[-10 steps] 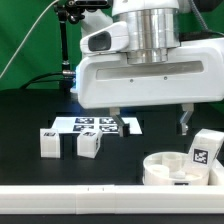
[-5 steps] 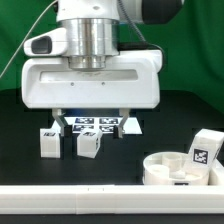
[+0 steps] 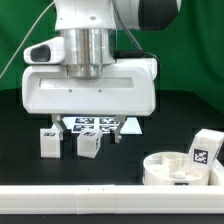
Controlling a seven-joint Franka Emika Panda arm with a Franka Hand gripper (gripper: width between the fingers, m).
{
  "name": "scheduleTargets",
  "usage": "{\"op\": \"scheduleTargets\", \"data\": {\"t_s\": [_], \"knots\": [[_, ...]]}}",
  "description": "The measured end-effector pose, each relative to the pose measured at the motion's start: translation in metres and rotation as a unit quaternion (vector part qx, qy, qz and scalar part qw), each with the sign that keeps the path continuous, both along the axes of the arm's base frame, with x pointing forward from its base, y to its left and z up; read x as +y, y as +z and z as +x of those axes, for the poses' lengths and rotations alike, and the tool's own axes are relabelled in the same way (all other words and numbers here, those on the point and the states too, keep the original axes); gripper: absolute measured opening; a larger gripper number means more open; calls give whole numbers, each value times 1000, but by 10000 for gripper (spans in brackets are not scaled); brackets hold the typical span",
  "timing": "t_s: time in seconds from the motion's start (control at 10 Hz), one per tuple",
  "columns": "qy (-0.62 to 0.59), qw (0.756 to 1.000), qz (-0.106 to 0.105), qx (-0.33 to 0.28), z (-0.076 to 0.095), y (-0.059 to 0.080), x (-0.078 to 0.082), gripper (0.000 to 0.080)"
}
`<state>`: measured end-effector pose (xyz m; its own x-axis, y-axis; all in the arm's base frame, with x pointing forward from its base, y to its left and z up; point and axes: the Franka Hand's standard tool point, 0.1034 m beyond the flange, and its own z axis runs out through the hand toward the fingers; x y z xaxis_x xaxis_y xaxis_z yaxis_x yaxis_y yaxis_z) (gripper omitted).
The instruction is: Assemble stool
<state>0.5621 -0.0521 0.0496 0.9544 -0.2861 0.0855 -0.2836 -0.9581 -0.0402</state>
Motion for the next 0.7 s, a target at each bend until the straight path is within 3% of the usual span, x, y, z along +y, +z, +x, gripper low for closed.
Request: {"op": "scheduleTargets", "data": {"t_s": [0.1, 0.2, 0.6, 0.7], "knots": [[-5, 1000, -4, 7, -21, -11, -2, 648], [-12, 1000, -4, 12, -27, -14, -10, 648], [-15, 1000, 2, 27, -30, -17, -9, 648], [-16, 996, 26, 80, -40, -19, -6, 648]]}}
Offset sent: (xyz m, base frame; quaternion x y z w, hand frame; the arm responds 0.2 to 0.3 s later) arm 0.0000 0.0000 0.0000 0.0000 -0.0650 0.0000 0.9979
